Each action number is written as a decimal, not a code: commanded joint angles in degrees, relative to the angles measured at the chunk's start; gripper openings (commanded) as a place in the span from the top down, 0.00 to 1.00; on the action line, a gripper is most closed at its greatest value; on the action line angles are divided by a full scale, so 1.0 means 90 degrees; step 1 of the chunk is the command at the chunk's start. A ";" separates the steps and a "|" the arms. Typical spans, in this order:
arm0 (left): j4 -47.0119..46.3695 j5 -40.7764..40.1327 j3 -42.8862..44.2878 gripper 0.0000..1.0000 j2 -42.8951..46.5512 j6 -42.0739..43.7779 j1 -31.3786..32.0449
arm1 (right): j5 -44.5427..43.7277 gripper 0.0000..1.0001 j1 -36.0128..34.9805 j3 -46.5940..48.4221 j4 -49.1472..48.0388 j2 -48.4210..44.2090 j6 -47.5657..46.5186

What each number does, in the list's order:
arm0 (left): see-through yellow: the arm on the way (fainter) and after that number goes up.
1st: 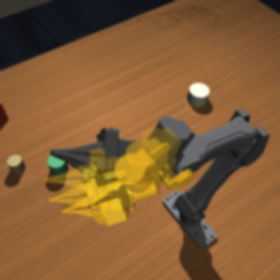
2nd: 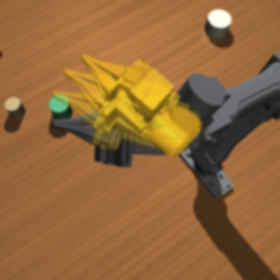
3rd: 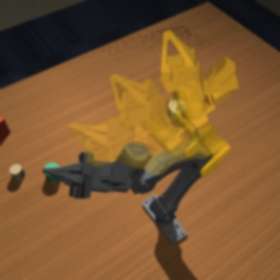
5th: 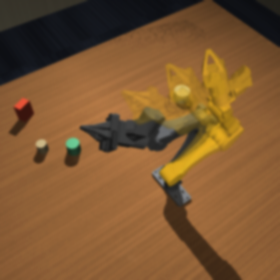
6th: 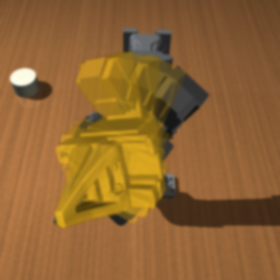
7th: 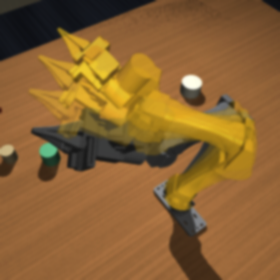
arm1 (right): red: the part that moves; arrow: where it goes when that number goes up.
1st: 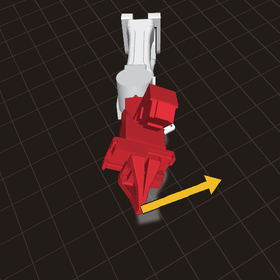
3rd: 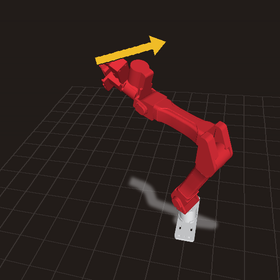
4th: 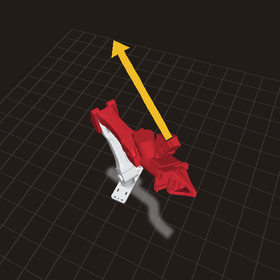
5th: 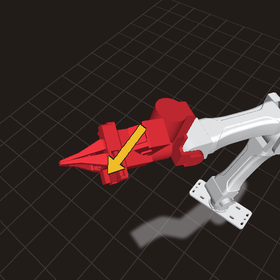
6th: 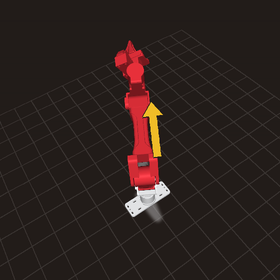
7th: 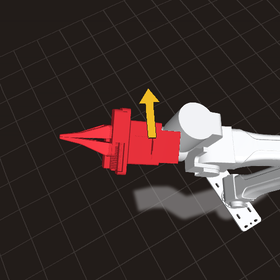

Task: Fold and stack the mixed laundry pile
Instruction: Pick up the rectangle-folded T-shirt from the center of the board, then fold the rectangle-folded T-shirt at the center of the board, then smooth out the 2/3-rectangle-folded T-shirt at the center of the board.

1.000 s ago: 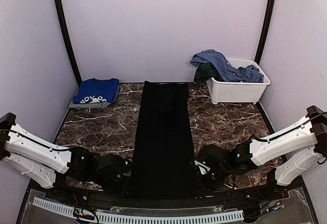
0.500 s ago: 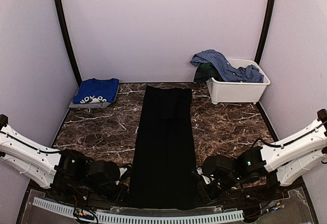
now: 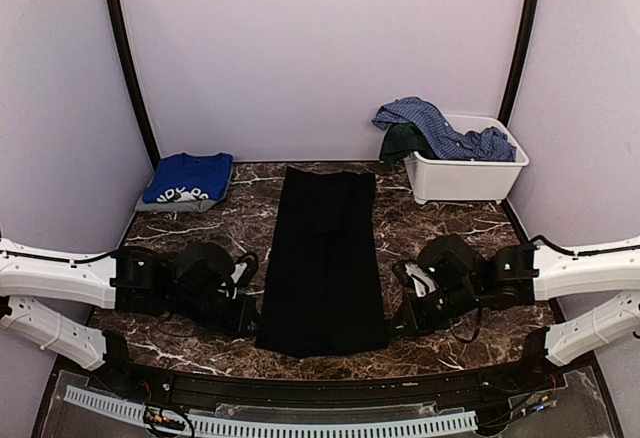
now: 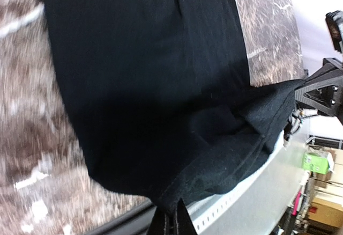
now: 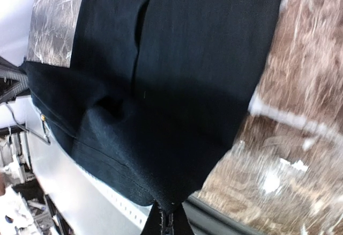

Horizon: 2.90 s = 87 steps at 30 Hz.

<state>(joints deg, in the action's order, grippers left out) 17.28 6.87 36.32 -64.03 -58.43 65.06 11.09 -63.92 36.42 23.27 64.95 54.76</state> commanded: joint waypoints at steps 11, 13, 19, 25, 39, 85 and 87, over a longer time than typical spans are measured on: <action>-0.0570 -0.0073 0.1474 1.00 -0.1570 0.2257 -0.1684 | 0.0068 1.00 0.1890 0.1445 -0.0634 0.1698 -0.2514; -0.0660 0.0000 0.1729 1.00 -0.1875 0.2512 -0.1905 | 0.0172 1.00 0.2185 0.1645 -0.0768 0.1927 -0.2785; -0.1113 0.0158 0.2175 1.00 -0.2673 0.2853 -0.2508 | 0.0468 1.00 0.2915 0.2220 -0.1103 0.2766 -0.3368; -0.1467 0.0294 0.2389 1.00 -0.3187 0.2986 -0.2993 | 0.0780 1.00 0.3220 0.2834 -0.1389 0.3666 -0.3667; -0.1899 0.0593 0.2827 1.00 -0.4176 0.3185 -0.3394 | 0.1013 1.00 0.3643 0.3506 -0.1635 0.4617 -0.3821; -0.2951 0.1731 0.3285 0.70 -0.5212 0.3037 -0.3531 | 0.1888 0.66 0.3145 0.4371 -0.2216 0.5957 -0.3286; -0.2907 0.1723 0.3484 0.70 -0.5321 0.3103 -0.3688 | 0.1788 0.66 0.3231 0.4682 -0.2012 0.6124 -0.3467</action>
<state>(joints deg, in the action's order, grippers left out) -9.17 21.85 63.88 -111.18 -32.42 34.28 27.44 -36.36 73.69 3.79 117.97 26.63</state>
